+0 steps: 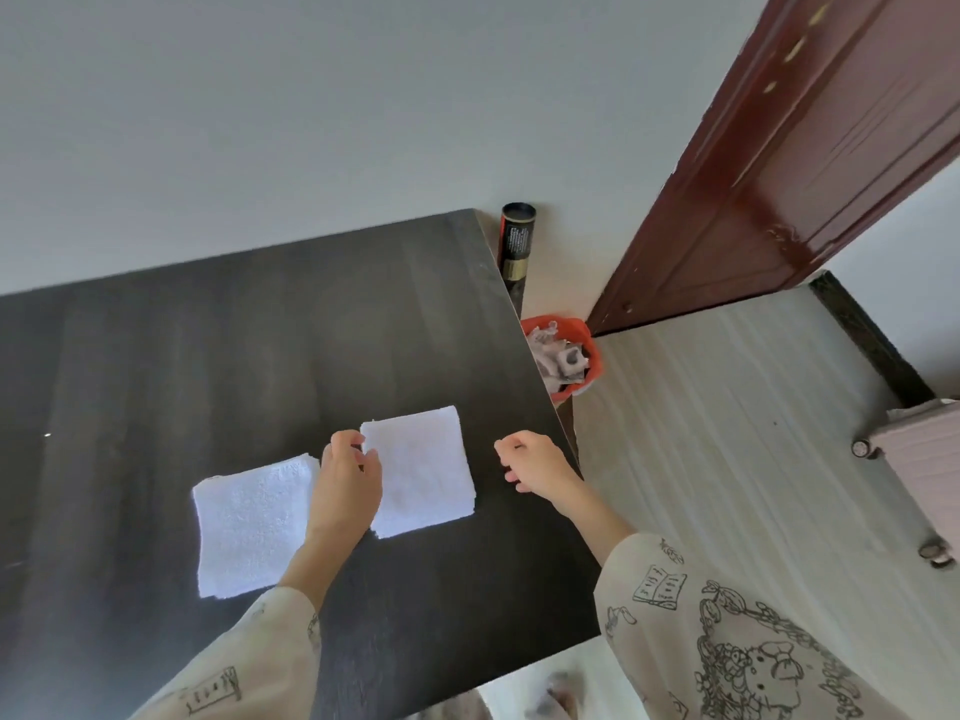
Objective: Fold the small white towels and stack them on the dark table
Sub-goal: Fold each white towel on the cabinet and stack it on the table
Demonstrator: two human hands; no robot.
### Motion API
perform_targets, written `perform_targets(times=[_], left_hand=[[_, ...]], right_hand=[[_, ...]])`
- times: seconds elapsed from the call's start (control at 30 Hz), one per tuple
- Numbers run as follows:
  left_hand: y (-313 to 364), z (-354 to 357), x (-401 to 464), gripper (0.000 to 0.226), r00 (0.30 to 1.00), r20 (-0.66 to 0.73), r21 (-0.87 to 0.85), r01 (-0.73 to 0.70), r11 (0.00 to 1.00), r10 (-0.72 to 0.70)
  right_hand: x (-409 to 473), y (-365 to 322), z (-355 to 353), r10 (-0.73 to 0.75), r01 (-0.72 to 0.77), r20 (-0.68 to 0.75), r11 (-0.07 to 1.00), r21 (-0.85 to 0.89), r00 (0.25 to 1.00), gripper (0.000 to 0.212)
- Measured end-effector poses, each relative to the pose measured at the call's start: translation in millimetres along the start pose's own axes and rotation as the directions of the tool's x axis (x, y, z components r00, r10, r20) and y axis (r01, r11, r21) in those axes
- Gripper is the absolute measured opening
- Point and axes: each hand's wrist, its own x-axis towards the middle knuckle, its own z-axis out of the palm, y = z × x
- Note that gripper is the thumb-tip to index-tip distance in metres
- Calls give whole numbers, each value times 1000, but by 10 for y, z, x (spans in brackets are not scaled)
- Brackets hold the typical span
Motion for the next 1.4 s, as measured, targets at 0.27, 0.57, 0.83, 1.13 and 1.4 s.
perform_targets(times=[0.27,0.57,0.83,1.13,1.4], left_hand=[[1188,886,-985,28,871,309,-24,-394,919,382],[2640,2682,-2921,28,506,556,-136,-727,673,659],[3595,4096,-4506,26,77,710,-305,-862,404,700],[4589,5959,-5866,24,-187,788,-444,-833,331,586],[5648,7424,-7050,26,-315,822,-496,-804,327,474]], right_hand=[[-1135,1264,-1164,23,62,-193,905,422,981,14],[-2820,3604,-2441,225,209,-482,693,690,847,14],[-3964,5353,-3236,521,265,-603,582,769,605,19],[-4569,7161,-4051,739,279,-549,474,835,391,19],[-4932,8372,-5150,843,343,-473,378,860,256,19]])
